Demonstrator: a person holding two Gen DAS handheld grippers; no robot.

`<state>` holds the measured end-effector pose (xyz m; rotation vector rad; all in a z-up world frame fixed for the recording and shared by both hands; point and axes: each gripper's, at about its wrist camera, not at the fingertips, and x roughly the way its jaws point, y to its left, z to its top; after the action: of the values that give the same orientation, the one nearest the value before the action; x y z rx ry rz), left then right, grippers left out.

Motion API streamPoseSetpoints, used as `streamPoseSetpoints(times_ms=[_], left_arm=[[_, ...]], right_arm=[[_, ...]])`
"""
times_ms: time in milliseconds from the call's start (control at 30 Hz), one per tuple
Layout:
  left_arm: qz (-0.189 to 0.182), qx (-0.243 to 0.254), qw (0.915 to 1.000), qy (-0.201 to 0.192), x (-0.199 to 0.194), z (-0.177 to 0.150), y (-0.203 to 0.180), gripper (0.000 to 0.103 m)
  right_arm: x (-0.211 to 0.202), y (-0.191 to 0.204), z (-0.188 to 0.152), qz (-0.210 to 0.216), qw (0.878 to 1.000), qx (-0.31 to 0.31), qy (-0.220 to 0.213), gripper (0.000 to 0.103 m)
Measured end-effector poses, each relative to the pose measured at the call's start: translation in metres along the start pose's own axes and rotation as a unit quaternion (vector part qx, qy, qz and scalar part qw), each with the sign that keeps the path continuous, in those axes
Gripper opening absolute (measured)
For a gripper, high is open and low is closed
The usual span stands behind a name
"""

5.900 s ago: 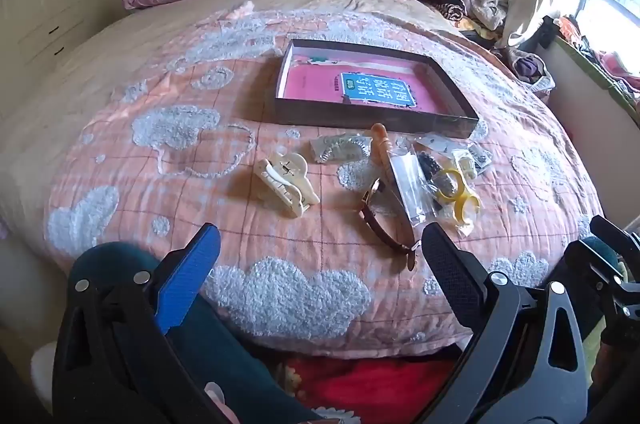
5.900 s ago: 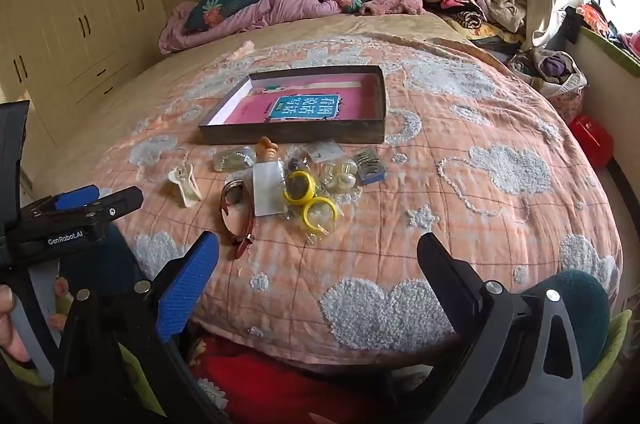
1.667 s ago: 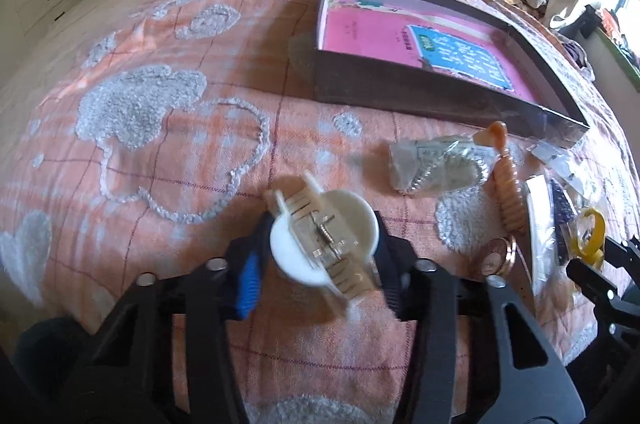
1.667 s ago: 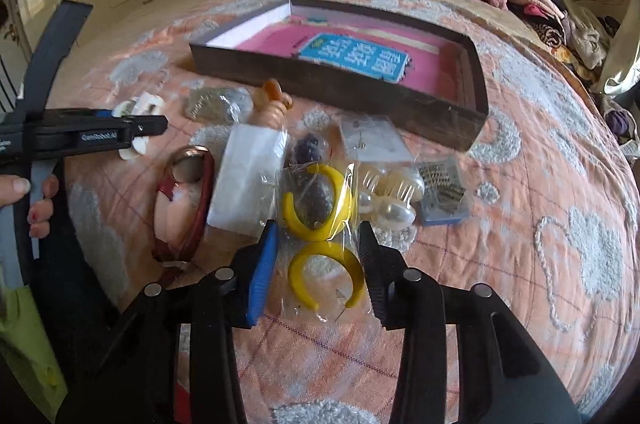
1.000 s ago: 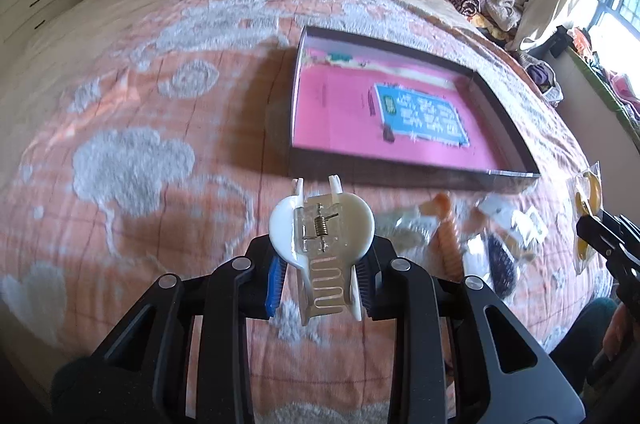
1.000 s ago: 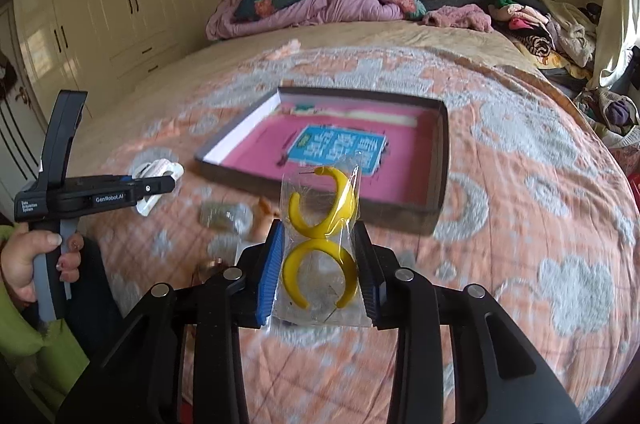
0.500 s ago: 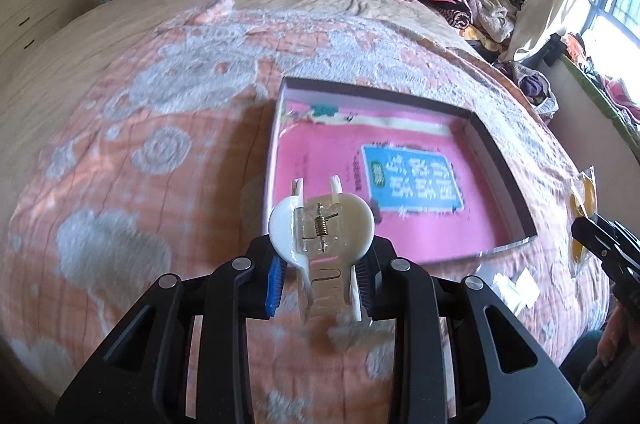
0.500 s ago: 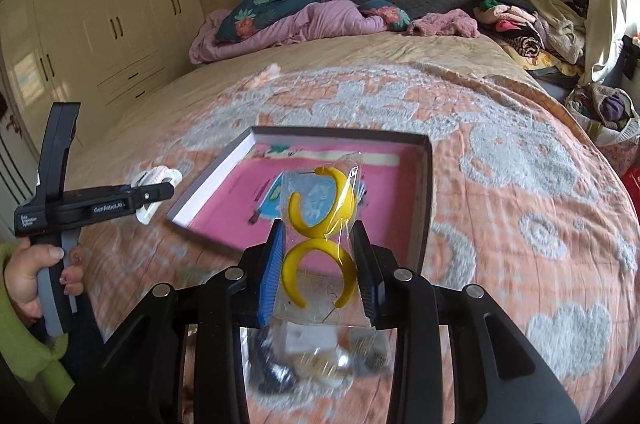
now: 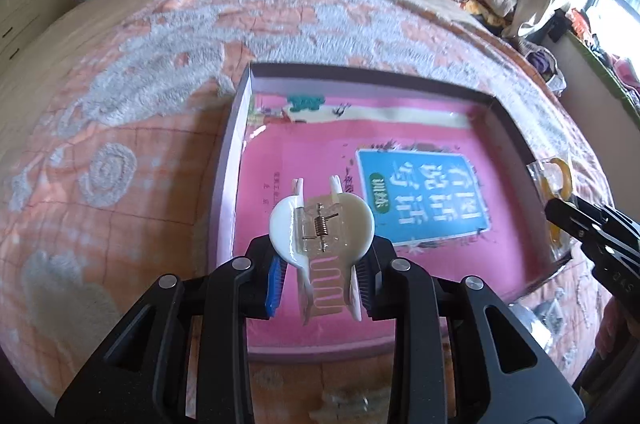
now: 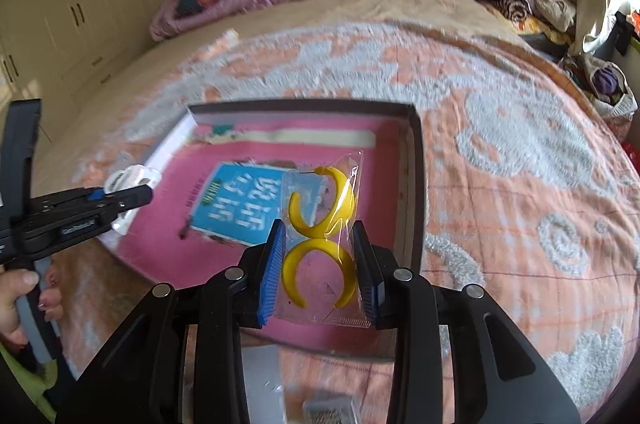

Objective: Organize jewelry
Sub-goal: 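Carry the claw clip and earrings into the box and open both tools, then withdraw both tools from the box back toward the remaining items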

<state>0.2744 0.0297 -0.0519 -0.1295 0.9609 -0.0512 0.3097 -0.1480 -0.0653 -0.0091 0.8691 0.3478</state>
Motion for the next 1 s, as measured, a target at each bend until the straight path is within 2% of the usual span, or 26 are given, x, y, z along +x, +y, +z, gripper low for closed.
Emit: streamPoseSetpoints(times_ms=[167,333,367,433,500,567,633,700,800,900,1000], left_arm=[[0.001,0.004,0.9999,0.010,0.009,-0.004,0.004,0.022],[0.004,0.006,0.9999,0.013,0.011,-0.007,0.005,0.022],[0.005,0.006,0.9999,0.013,0.011,-0.008,0.005,0.022],[0.005,0.006,0.9999,0.013,0.011,-0.009,0.004,0.025],[0.006,0.007,0.9999,0.010,0.010,-0.009,0.004,0.036],[0.010,0.009,0.9999,0.005,0.006,-0.010,0.003,0.037],[0.011,0.007,0.9999,0.004,0.001,-0.010,0.003,0.044],[0.013,0.007,0.9999,-0.003,-0.007,-0.010,0.003,0.052],[0.016,0.005,0.9998,-0.012,-0.018,-0.009,0.002,0.063],[0.019,0.002,0.9996,-0.019,-0.029,-0.010,0.000,0.075],[0.021,0.000,0.9994,-0.028,-0.041,-0.012,-0.001,0.082]], right_arm=[[0.022,0.002,-0.004,-0.015,1.000,0.002,0.019,0.032],[0.023,0.006,-0.008,-0.023,1.000,-0.001,0.021,0.034],[0.022,0.006,-0.009,-0.022,1.000,0.000,0.020,0.036],[0.018,0.005,-0.010,-0.023,1.000,0.003,0.017,0.045],[0.010,0.005,-0.010,-0.028,1.000,0.002,0.011,0.049],[0.002,0.006,-0.010,-0.027,1.000,0.000,0.004,0.050],[-0.010,0.008,-0.011,-0.031,0.999,-0.003,-0.009,0.057],[-0.024,0.008,-0.012,-0.026,0.999,0.002,-0.023,0.069],[-0.043,0.011,-0.011,-0.024,0.999,0.002,-0.042,0.079],[-0.059,0.012,-0.012,-0.016,0.998,0.004,-0.055,0.084],[-0.076,0.015,-0.015,-0.013,0.998,0.002,-0.067,0.086]])
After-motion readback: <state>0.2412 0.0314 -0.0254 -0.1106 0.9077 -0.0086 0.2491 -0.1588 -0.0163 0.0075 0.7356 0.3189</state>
